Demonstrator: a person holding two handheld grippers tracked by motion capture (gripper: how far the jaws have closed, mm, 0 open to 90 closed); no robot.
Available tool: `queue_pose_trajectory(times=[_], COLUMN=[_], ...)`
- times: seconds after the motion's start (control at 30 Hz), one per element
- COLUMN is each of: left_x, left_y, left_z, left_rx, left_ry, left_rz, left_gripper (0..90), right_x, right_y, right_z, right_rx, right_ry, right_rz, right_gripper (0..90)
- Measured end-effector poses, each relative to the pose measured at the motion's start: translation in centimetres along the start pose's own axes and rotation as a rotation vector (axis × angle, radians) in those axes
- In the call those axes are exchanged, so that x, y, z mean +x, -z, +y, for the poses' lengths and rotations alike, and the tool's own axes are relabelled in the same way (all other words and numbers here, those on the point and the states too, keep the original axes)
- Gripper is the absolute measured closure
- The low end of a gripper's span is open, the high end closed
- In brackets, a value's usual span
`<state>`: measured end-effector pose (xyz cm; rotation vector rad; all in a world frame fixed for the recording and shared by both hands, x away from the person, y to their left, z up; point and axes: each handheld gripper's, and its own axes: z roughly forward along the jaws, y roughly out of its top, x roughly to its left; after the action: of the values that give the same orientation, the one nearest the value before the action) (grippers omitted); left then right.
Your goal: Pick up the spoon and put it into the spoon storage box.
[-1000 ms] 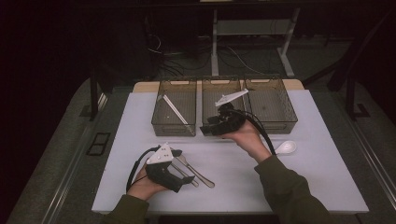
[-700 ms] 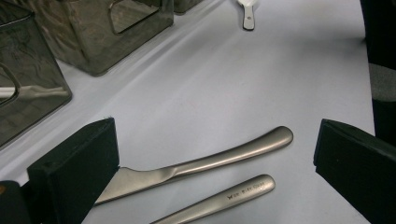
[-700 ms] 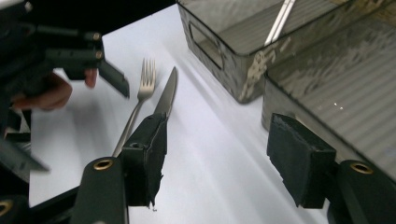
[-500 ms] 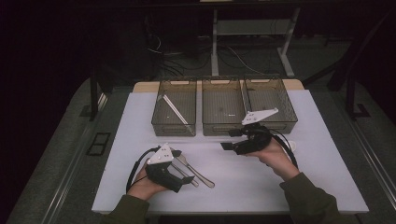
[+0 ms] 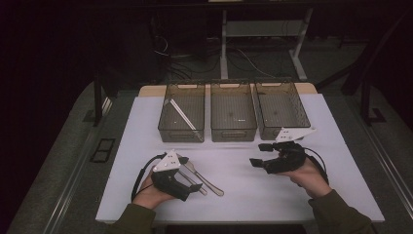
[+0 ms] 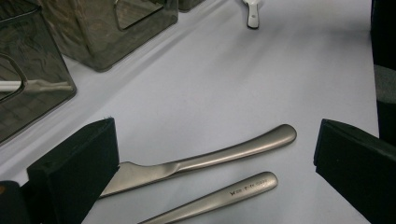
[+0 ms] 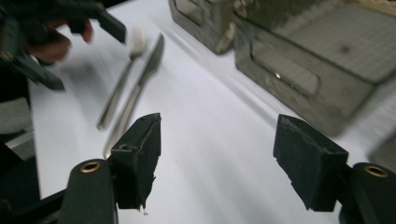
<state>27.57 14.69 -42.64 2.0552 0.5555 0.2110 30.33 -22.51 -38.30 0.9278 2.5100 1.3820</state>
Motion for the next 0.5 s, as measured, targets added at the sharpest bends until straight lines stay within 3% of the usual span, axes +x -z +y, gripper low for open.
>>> queue_pose_trajectory(times=[0.33, 0.5], left_x=[0.0, 0.0], left_y=[0.0, 0.1], left_z=[0.0, 0.0], left_rx=[0.002, 0.000], left_ry=[0.000, 0.006], left_rz=[0.004, 0.003], left_gripper=[0.0, 0.0], right_x=[-1.1, -1.4], right_y=[2.5, 3.3], right_z=[-2.9, -4.3], right_rx=[0.006, 0.028], right_ry=[-0.050, -0.051], right_rz=[-0.066, -0.109], right_gripper=[43.2, 52.0])
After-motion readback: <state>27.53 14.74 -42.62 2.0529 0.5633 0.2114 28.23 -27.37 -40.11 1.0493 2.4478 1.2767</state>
